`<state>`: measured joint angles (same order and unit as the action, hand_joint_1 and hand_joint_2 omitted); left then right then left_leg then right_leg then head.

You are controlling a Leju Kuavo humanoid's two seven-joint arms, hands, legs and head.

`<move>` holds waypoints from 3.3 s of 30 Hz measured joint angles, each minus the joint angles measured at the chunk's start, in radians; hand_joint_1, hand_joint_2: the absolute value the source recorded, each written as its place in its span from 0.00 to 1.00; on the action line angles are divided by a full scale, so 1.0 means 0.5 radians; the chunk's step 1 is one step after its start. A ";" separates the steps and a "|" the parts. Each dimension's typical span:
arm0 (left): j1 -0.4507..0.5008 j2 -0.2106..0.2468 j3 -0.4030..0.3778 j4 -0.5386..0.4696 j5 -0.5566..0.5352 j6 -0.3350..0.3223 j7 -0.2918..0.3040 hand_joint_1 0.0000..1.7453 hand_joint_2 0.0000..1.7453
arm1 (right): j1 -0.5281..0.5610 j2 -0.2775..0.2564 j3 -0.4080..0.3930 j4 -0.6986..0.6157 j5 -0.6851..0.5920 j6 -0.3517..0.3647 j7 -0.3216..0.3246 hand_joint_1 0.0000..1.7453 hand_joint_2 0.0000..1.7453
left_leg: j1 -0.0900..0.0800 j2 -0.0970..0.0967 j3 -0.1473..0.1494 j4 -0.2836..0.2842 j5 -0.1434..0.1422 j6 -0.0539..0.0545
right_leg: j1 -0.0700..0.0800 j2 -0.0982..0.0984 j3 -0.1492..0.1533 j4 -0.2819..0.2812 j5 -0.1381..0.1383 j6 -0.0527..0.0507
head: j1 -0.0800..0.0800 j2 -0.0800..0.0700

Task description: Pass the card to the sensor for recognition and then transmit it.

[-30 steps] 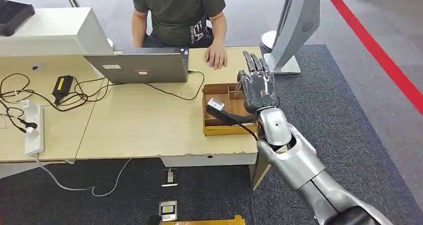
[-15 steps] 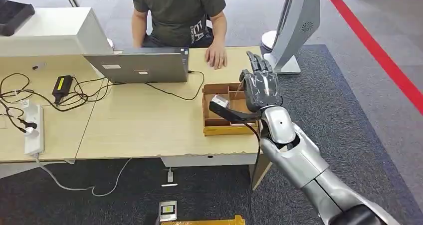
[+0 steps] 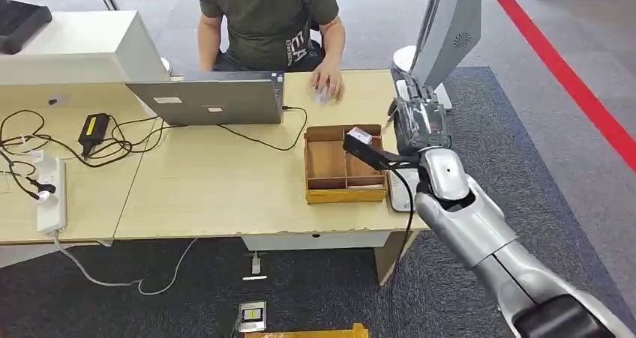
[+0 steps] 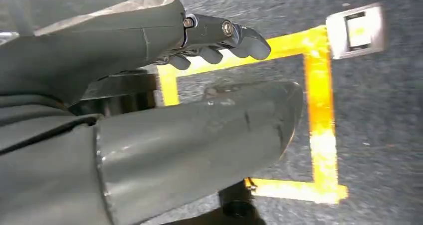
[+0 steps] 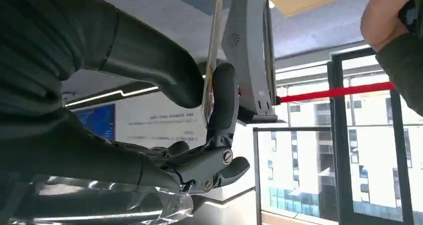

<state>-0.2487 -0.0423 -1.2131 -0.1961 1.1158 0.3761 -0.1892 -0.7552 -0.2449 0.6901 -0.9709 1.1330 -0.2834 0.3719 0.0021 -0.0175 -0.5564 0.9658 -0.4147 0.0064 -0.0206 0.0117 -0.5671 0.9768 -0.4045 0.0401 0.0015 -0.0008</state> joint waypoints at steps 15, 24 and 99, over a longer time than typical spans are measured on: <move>-0.051 -0.017 -0.002 -0.013 -0.040 -0.081 -0.084 0.00 0.00 | -0.107 -0.049 0.037 0.162 -0.124 0.013 0.005 1.00 1.00 | 0.000 0.000 -0.001 0.000 0.000 0.000 | 0.000 0.000 0.000 0.000 0.000 0.000 | 0.000 0.000; -0.064 -0.026 -0.002 -0.013 -0.032 -0.080 -0.048 0.00 0.00 | -0.142 -0.048 0.069 0.240 -0.160 -0.018 0.020 1.00 1.00 | 0.000 0.000 -0.001 0.000 0.000 0.000 | 0.000 0.000 0.000 0.000 0.000 0.000 | 0.000 0.000; 0.119 0.170 0.420 -0.009 0.329 0.007 -0.694 0.00 0.00 | 1.178 -0.250 -0.507 1.303 -1.883 -0.369 -0.329 0.00 0.00 | 0.001 -0.003 0.000 -0.002 -0.010 0.000 | 0.002 -0.003 0.003 -0.004 -0.009 0.000 | 0.002 0.000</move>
<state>-0.1892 0.0428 -1.0029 -0.2007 1.2803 0.3798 -0.5360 -0.1660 -0.3700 0.4364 -0.3196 0.1915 -0.4677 0.2075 0.0028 -0.0192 -0.5563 0.9651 -0.4197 0.0064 -0.0194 0.0102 -0.5654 0.9746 -0.4090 0.0403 0.0023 -0.0008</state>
